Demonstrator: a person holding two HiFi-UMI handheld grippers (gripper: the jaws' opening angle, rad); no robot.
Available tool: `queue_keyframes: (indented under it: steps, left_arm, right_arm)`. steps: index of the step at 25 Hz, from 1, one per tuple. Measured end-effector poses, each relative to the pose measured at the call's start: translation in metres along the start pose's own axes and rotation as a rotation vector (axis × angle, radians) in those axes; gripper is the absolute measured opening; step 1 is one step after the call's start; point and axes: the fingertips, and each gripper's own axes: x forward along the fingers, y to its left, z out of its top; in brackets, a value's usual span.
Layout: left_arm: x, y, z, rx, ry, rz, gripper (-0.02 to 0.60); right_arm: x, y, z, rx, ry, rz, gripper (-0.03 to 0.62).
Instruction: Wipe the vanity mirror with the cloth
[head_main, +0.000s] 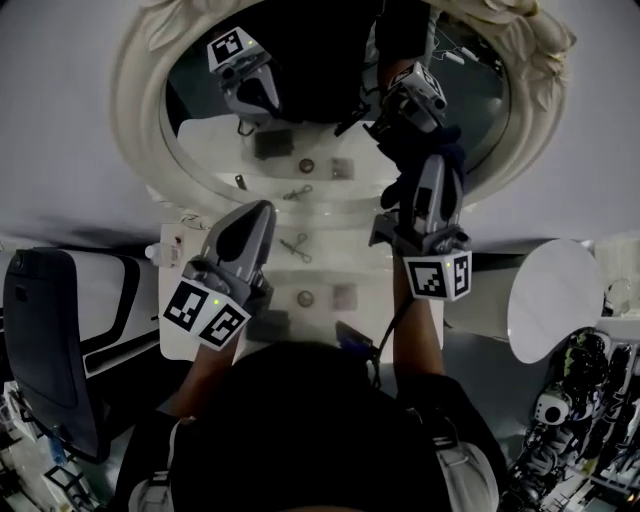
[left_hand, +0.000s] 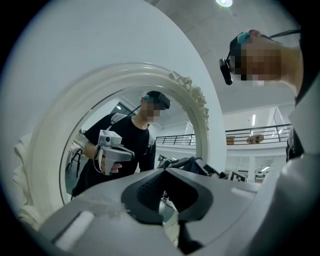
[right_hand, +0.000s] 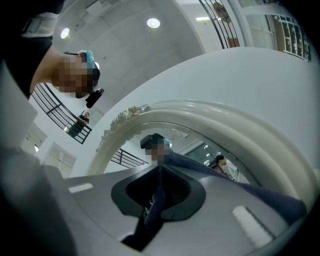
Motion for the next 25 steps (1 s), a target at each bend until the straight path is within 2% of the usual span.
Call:
queue_keyframes:
  steps: [4,11,25]
  left_arm:
    - [-0.010,0.002,0.003,-0.002,-0.010,0.010,0.000]
    - [-0.053,0.044,0.043,-0.015,-0.045,0.034,0.000]
    - [-0.084,0.071,0.058,-0.021,-0.066,0.059,0.000]
  right_arm:
    - [0.008,0.022,-0.007,-0.035,0.025,0.048,0.028]
    - [0.052,0.111,-0.046,-0.111,0.070,0.139,0.028]
    - [0.072,0.183,-0.092,-0.136,0.110,0.216,0.028]
